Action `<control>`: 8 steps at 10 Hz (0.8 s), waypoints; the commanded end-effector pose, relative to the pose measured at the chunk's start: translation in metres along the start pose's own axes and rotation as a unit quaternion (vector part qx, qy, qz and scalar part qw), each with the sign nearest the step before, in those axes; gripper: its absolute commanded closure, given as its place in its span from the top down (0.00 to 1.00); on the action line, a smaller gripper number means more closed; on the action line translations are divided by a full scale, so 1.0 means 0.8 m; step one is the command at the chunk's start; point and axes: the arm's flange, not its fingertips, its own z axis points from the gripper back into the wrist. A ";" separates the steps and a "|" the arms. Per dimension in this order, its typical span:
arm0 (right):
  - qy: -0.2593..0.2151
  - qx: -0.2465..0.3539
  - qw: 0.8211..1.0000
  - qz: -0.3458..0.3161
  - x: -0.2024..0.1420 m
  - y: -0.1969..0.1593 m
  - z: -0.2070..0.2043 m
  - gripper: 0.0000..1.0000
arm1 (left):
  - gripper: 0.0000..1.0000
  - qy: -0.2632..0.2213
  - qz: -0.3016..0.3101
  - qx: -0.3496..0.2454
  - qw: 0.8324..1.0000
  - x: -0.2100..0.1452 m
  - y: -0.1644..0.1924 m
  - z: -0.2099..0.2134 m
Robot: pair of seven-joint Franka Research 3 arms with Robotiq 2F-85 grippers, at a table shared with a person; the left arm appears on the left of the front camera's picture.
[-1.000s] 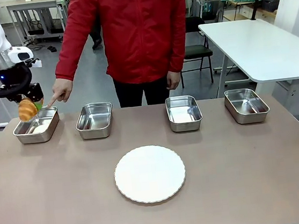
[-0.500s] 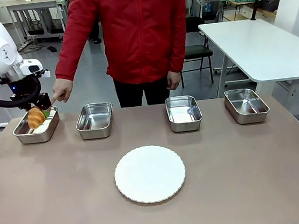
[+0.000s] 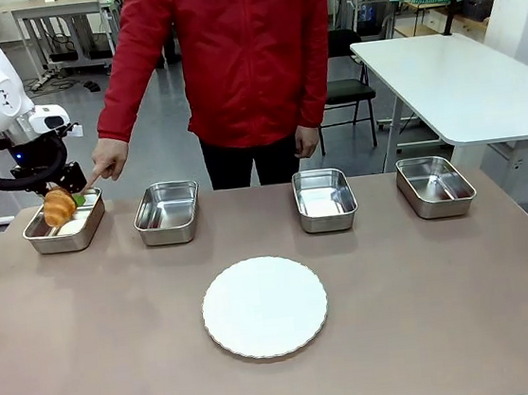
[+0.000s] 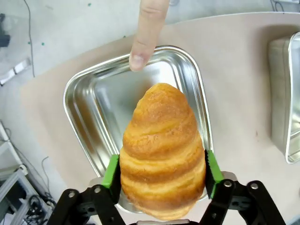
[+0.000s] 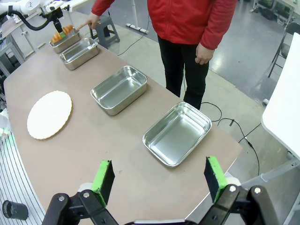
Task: Place the bread in the container.
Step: Place the Butter Roll into the Airtight Container indicated by the human.
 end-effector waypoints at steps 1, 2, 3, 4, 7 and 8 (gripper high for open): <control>-0.006 0.001 1.000 0.002 0.001 0.000 0.001 1.00 | 1.00 -0.005 0.001 -0.007 1.000 0.002 0.006 0.002; -0.006 0.001 1.000 0.002 0.001 0.000 0.001 1.00 | 1.00 -0.006 0.000 -0.008 1.000 0.001 0.006 0.004; -0.006 0.001 1.000 0.002 0.001 0.000 0.001 1.00 | 1.00 -0.006 -0.001 -0.008 1.000 0.001 0.006 0.005; -0.006 0.001 1.000 0.002 0.001 0.000 0.001 1.00 | 1.00 -0.006 -0.002 -0.014 1.000 0.001 0.007 0.006; -0.006 0.001 1.000 0.002 0.001 0.000 0.001 1.00 | 1.00 -0.001 0.002 0.000 1.000 -0.001 0.004 0.001; -0.006 0.001 1.000 0.002 0.001 0.000 0.001 1.00 | 1.00 -0.001 0.002 0.000 1.000 -0.001 0.004 0.001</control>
